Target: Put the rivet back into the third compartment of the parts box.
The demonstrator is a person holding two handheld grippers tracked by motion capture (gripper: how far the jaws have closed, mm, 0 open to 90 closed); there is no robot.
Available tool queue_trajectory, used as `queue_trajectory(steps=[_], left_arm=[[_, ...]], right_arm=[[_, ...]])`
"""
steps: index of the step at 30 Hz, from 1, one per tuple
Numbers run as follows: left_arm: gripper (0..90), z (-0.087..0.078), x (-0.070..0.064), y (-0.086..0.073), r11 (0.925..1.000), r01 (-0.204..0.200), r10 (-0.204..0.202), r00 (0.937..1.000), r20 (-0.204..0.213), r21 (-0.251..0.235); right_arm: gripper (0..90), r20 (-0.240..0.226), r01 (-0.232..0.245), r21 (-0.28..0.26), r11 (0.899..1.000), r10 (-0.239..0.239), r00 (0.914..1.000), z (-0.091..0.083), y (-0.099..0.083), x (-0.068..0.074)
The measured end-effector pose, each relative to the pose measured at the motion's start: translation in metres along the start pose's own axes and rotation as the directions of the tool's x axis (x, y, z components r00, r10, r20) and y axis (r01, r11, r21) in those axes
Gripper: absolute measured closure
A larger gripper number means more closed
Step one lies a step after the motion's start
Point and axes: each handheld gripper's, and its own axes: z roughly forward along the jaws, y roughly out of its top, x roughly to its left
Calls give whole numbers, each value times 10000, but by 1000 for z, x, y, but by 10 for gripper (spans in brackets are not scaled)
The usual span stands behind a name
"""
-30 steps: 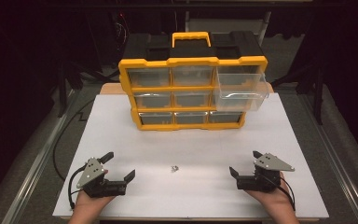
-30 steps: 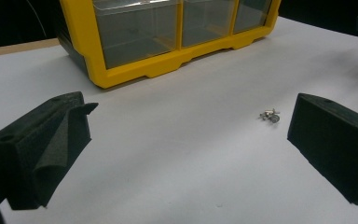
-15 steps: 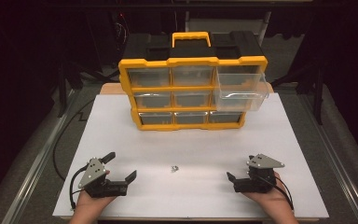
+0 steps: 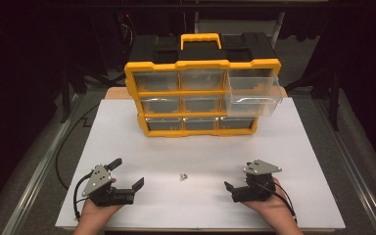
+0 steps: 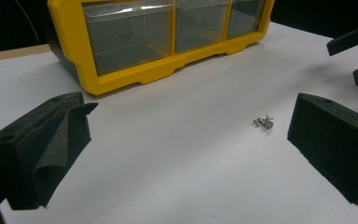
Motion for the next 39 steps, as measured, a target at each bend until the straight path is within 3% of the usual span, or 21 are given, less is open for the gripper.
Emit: queue_trajectory(steps=[5,6,7,13,18,23,26,29,35,39], left_arm=[[3,1,0,0,10000,-31,30,10000,68,37],[3,2,-1,-1,10000,-56,55,9999,110,62],[3,2,-1,-1,10000,-64,63,9999,128,66],[3,2,-4,0,9999,-108,108,9996,246,3],[4,3,-5,0,10000,-92,93,9995,299,-15],[3,2,-4,0,10000,-54,56,9995,296,-61],[4,2,-4,0,10000,-41,44,9995,325,-82],[3,2,-4,0,10000,-50,53,9994,356,-70],[3,1,-4,0,9999,1,3,9993,383,-100],[3,1,-5,0,9999,33,-27,9991,424,-131]], right_arm=[[27,-297,172,108,9998,-168,9994,11,11,12],[35,-669,267,130,9996,-258,9974,16,17,19],[50,-761,332,151,9993,-320,9966,19,20,23],[126,-1132,487,131,9987,-469,9925,39,34,37],[193,-1482,300,51,9995,-289,9885,50,44,43],[346,-1865,267,-53,9996,-272,9821,62,53,50],[565,-2174,431,-210,9989,-466,9750,67,57,56],[706,-2519,581,-319,9978,-642,9656,72,61,62],[768,-2716,1047,177,9944,-960,9576,84,61,71],[789,-2508,1176,315,9926,-1061,9622,87,61,72]])
